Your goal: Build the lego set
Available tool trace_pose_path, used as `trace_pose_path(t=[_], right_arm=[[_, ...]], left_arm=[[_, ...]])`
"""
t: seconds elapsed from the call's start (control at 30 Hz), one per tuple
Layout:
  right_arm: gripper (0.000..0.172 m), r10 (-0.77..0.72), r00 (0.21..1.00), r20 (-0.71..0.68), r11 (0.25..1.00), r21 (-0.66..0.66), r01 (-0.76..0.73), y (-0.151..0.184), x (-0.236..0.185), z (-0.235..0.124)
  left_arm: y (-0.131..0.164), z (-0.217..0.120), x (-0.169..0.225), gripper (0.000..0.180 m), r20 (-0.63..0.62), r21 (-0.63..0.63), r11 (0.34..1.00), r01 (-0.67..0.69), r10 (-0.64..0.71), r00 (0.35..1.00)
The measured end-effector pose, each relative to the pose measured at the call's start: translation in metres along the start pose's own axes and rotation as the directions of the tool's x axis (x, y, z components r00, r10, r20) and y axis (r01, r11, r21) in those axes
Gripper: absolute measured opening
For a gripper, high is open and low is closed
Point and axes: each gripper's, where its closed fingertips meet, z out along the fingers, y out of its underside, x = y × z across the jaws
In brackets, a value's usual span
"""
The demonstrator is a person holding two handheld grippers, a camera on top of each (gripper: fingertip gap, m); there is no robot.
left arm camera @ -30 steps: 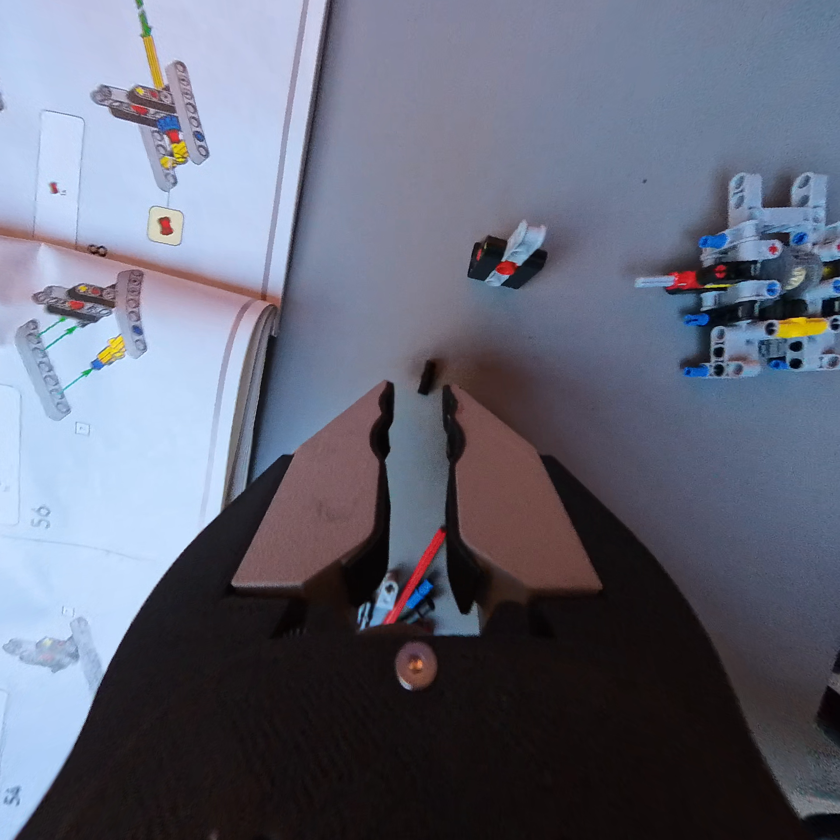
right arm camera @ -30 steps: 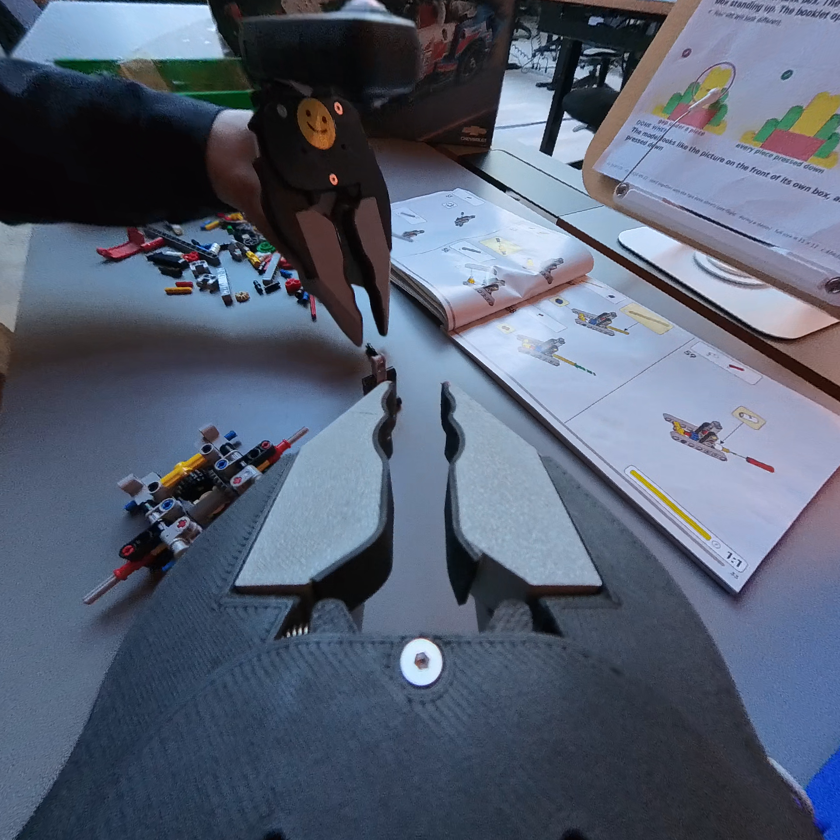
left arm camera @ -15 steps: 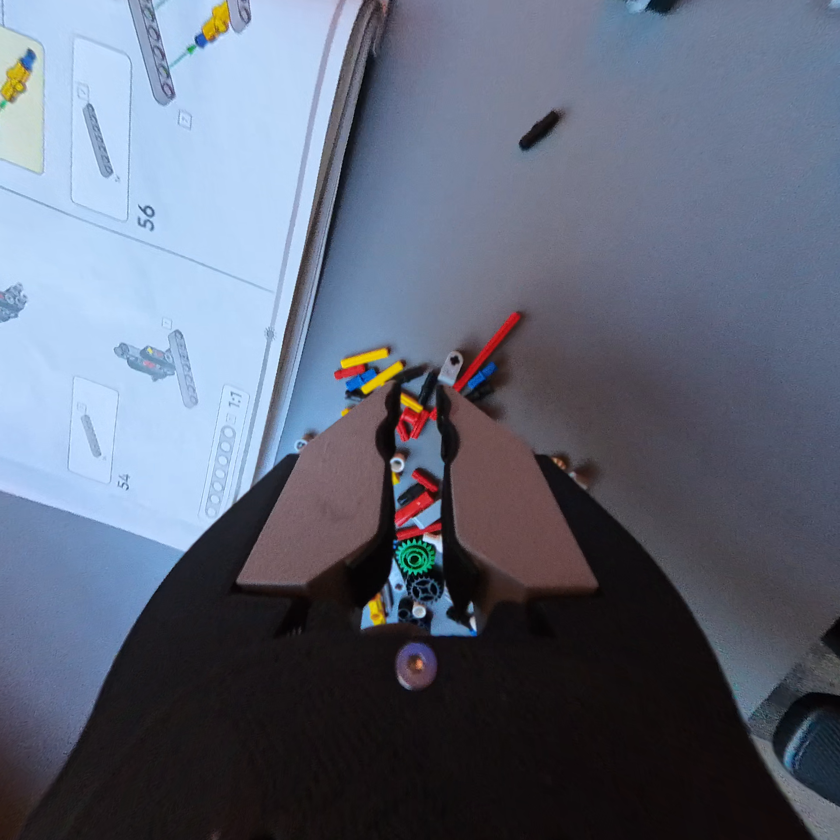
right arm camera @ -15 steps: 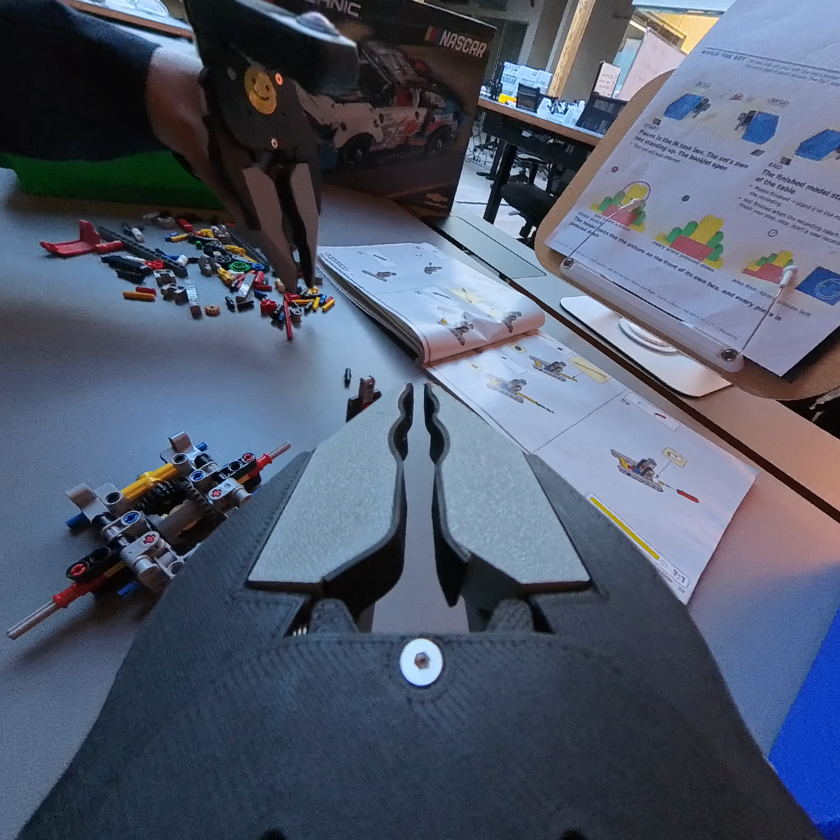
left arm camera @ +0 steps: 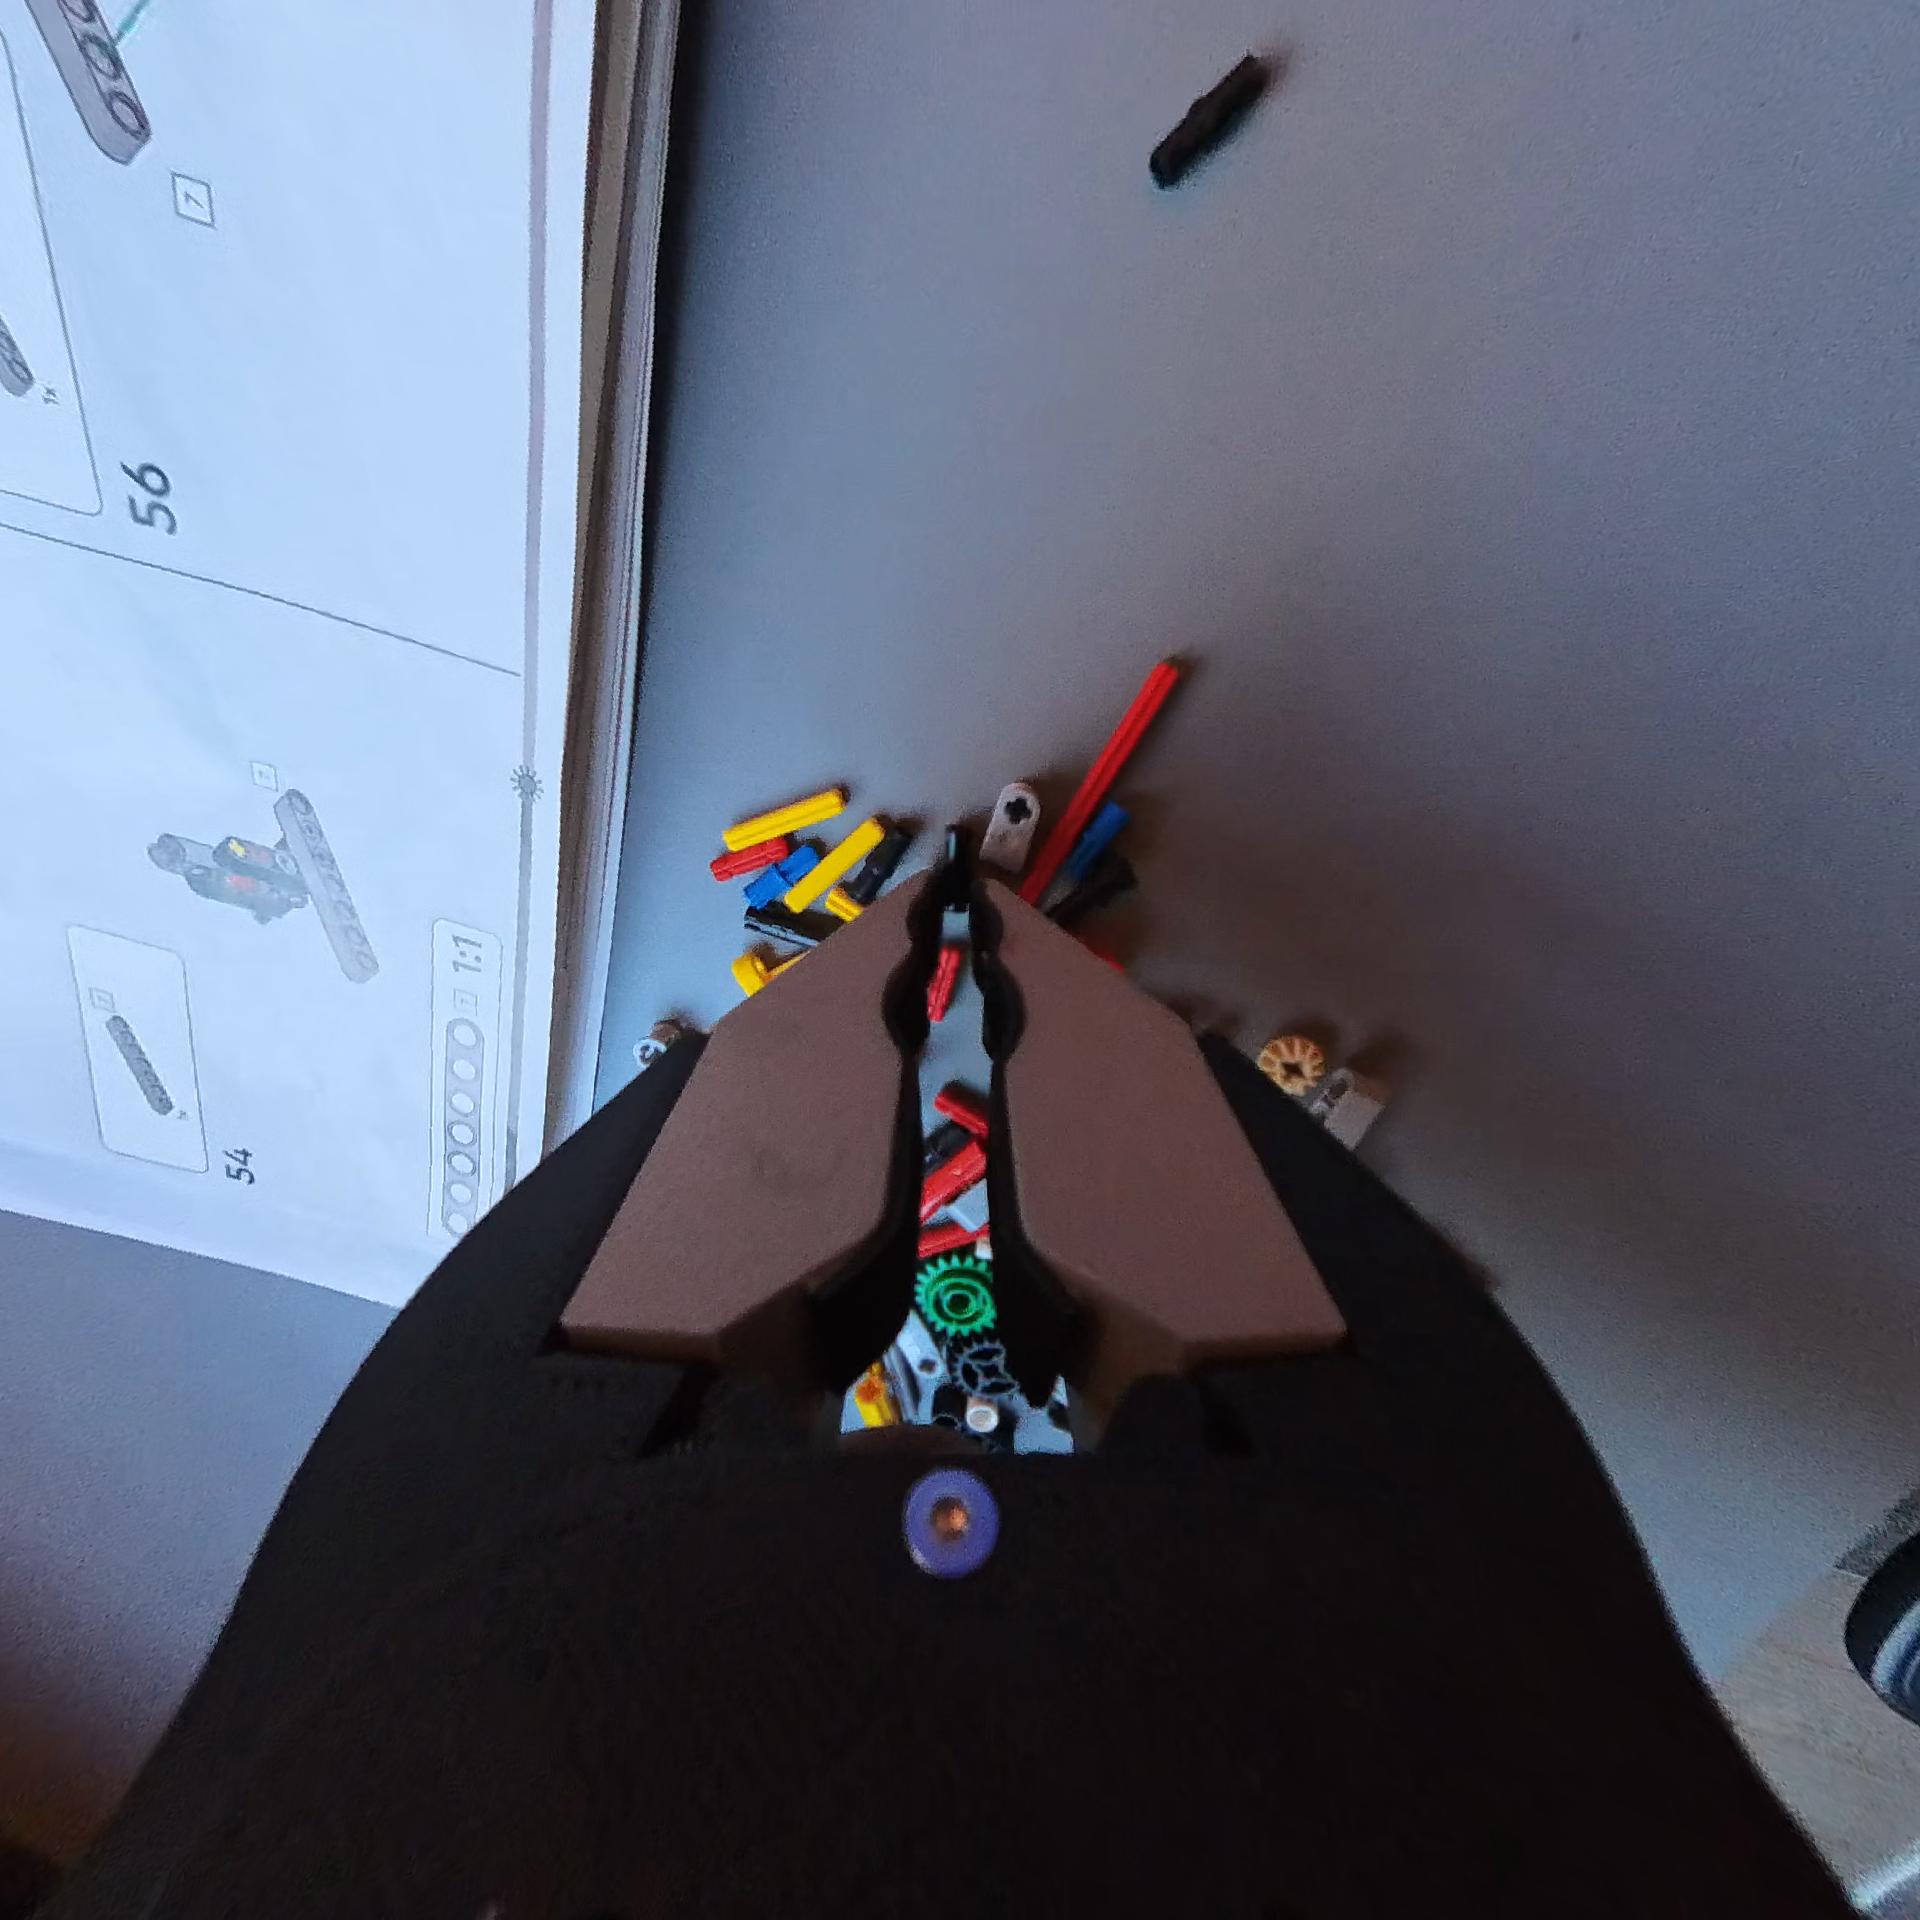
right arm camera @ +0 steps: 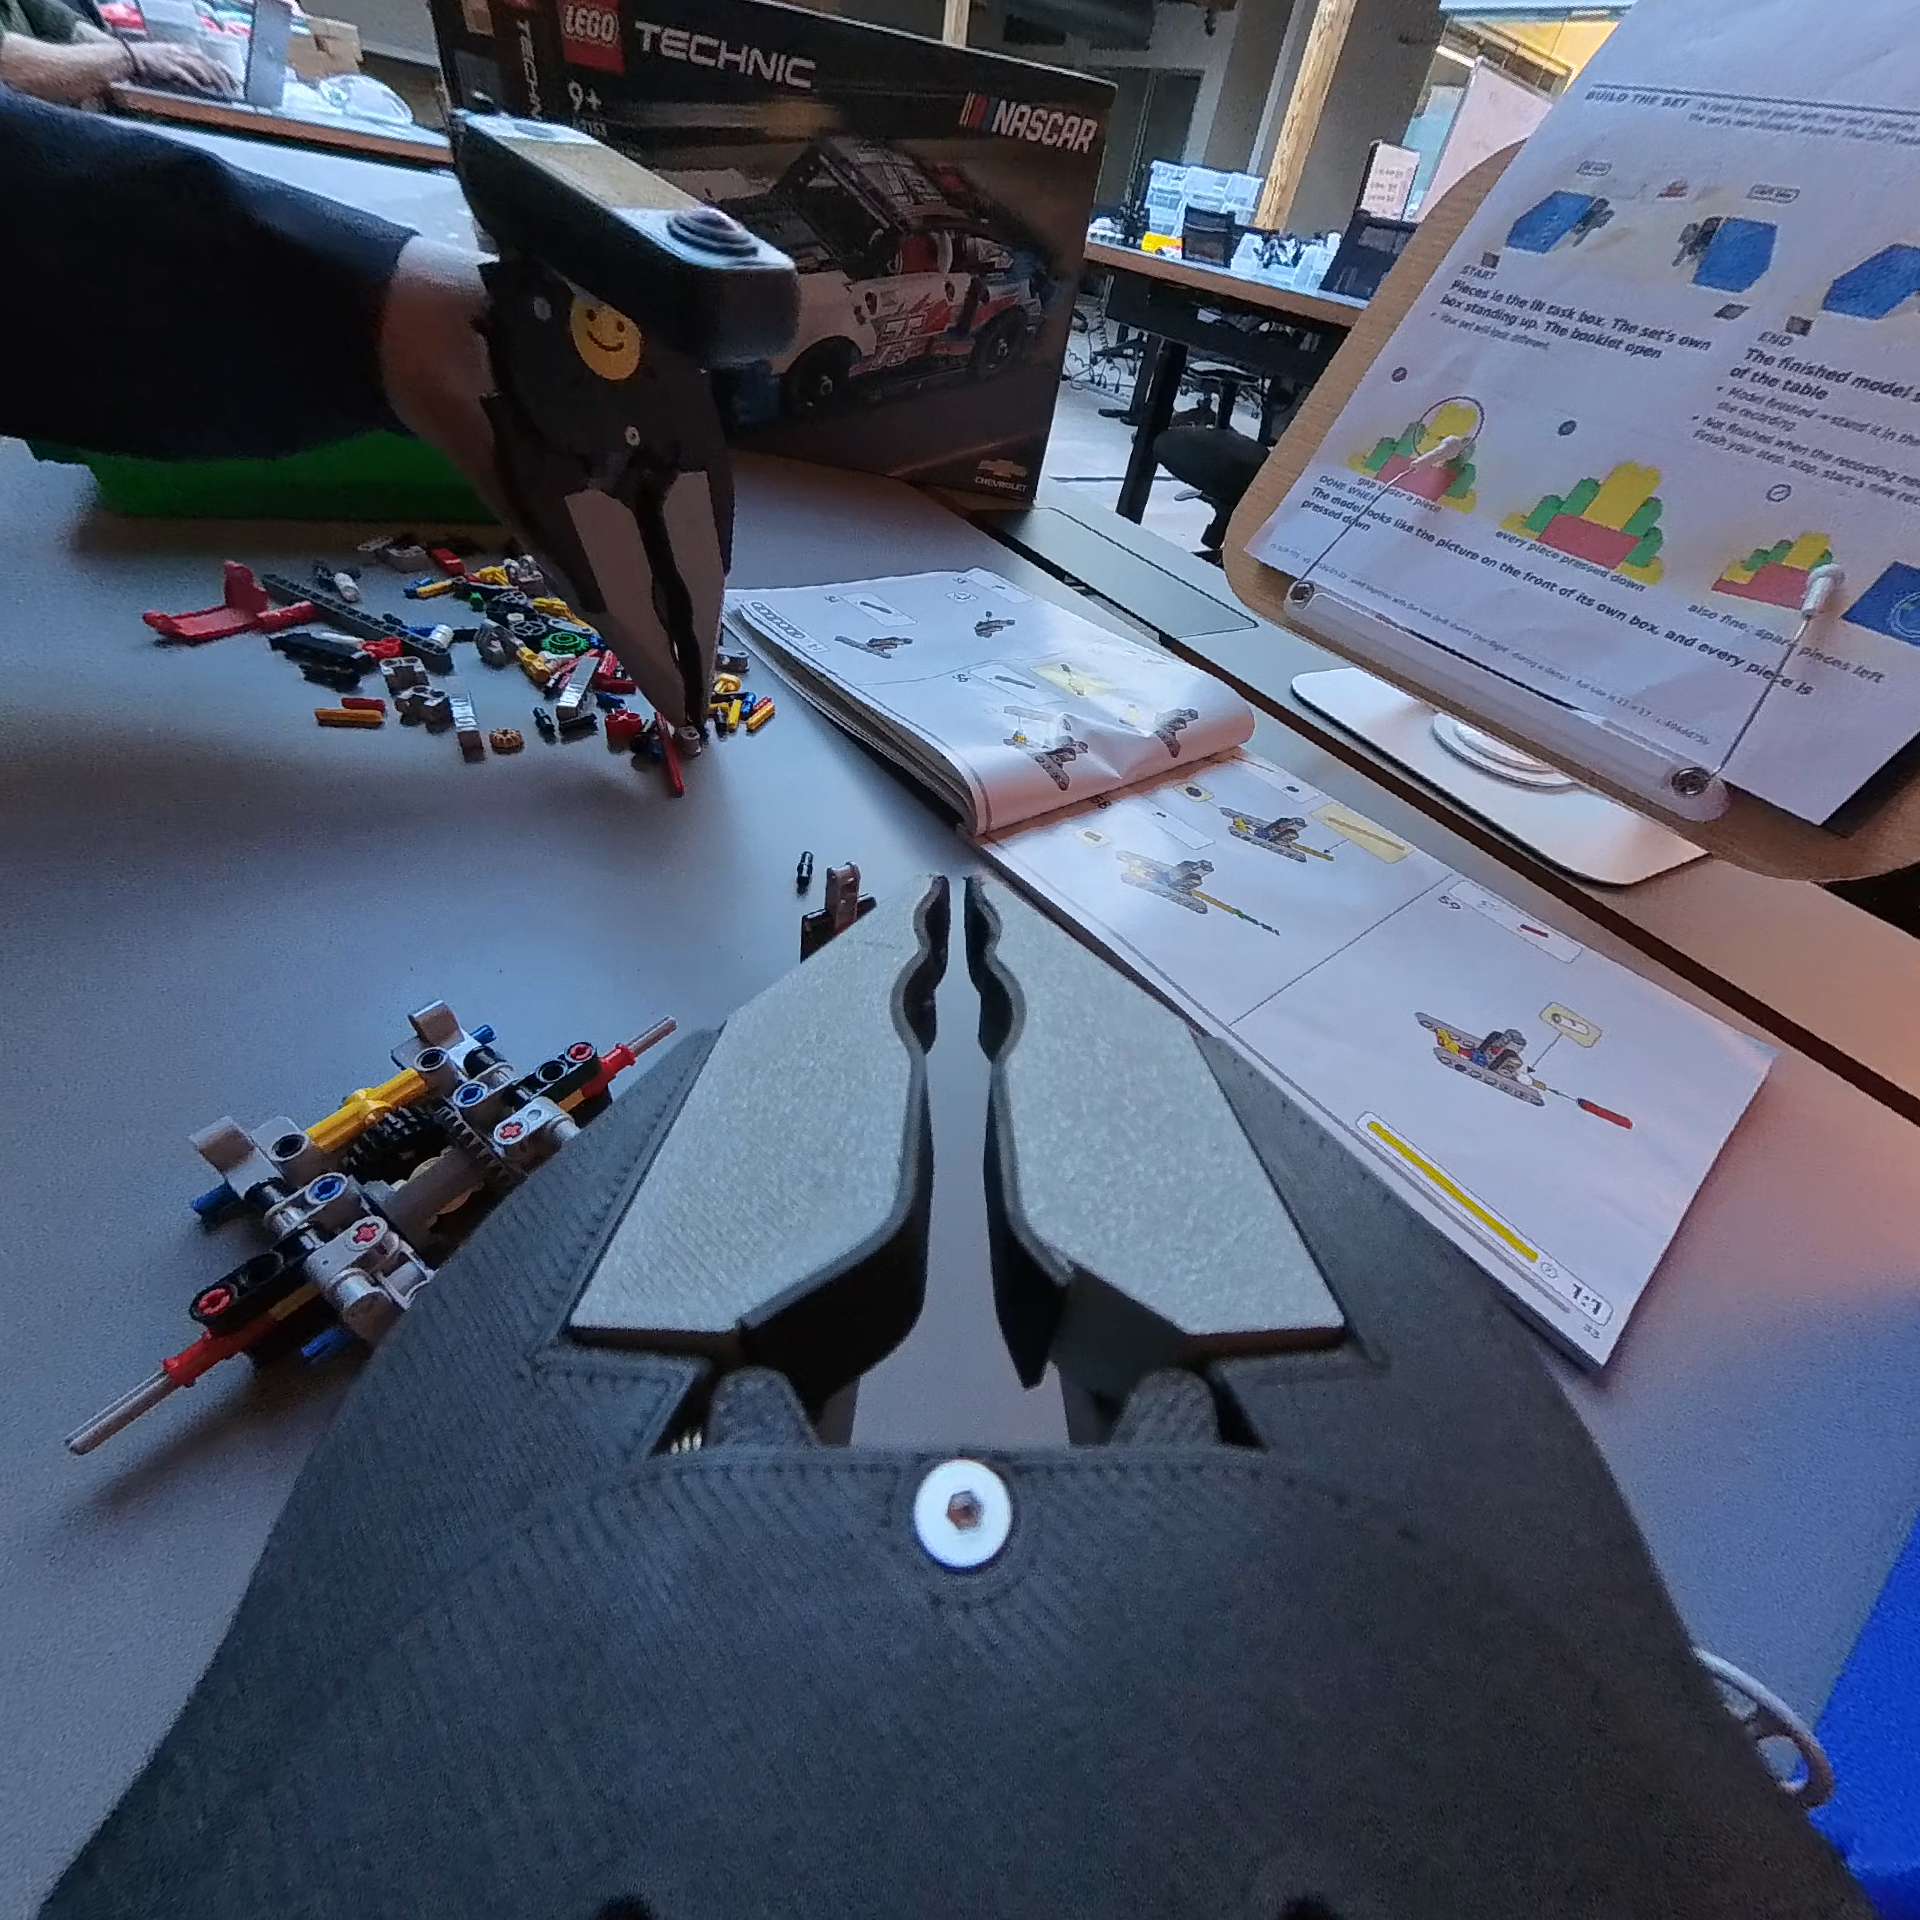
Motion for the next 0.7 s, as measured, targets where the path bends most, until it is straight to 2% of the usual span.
trace_pose_path(t=[0.17,0.3,0.47,0.63,0.7], right_arm=[[0.0,-0.017,1.0,0.008,1.0,-0.009,0.017,0.001,-0.003,0.002],[0.0,-0.02,1.0,0.011,1.0,-0.014,0.02,0.002,-0.004,0.003],[0.0,-0.013,1.0,0.01,1.0,-0.013,0.013,0.003,-0.003,0.002],[0.0,-0.02,1.0,0.009,1.0,-0.016,0.02,0.004,-0.003,0.002],[0.0,-0.019,1.0,0.011,1.0,-0.014,0.019,0.003,-0.003,0.001]], left_arm=[[-0.011,0.0,0.003,0.002,-0.011,0.015,1.0,-0.015,0.016,1.0],[-0.042,-0.003,0.008,0.002,-0.022,0.065,0.996,-0.056,0.057,0.998],[-0.079,0.009,0.031,0.002,-0.074,0.08,0.985,-0.153,0.159,0.984],[-0.092,0.017,0.048,0.002,-0.107,0.094,0.977,-0.193,0.203,0.973],[-0.092,0.015,0.043,0.016,-0.092,0.097,0.982,-0.16,0.169,0.981]])
